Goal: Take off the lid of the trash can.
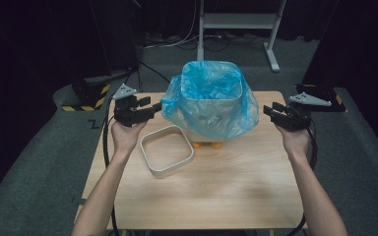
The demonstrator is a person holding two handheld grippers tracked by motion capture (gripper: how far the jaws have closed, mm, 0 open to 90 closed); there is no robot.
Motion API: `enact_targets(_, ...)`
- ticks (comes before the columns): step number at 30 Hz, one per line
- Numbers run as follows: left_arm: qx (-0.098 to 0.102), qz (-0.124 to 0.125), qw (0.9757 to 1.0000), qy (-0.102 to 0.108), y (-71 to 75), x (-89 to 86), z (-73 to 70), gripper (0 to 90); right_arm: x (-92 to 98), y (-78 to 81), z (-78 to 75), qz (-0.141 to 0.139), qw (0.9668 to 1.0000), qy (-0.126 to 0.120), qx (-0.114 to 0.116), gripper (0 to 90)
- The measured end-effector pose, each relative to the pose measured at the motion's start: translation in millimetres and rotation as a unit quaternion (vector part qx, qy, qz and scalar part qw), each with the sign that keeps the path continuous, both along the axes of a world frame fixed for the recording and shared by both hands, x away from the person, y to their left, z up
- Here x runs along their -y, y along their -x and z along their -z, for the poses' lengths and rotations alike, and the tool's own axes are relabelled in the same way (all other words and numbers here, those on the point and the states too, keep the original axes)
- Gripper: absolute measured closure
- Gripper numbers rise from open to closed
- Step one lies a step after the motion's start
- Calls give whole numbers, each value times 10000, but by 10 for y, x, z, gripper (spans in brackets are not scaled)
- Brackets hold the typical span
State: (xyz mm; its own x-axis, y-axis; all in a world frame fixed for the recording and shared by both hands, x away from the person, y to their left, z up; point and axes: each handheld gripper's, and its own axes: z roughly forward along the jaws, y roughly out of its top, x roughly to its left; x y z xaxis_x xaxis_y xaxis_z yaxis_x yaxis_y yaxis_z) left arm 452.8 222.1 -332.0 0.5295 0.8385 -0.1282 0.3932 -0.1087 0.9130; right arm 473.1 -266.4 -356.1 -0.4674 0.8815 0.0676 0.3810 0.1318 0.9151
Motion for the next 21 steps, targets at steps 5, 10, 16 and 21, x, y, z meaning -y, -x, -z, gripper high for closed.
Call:
enact_targets(5, -12, -44, 10000, -52, 22, -16, 58, 443, 62, 39, 71, 41, 10000, -64, -35, 569)
enact_targets(10, -12, -100, 9999, -65, 43, -35, 120, 442, 98, 68, 151, 70, 9999, -76, -76, 569)
enact_targets(16, 20, -100, 9999, -82, 88, -30, 271, 418, 144, 99, 289, 108, 9997, -127, -173, 568)
enact_targets(21, -65, -150, 9998, -83, 106, -49, 400, 415, 178, 117, 413, 131, 9995, -107, -271, 568)
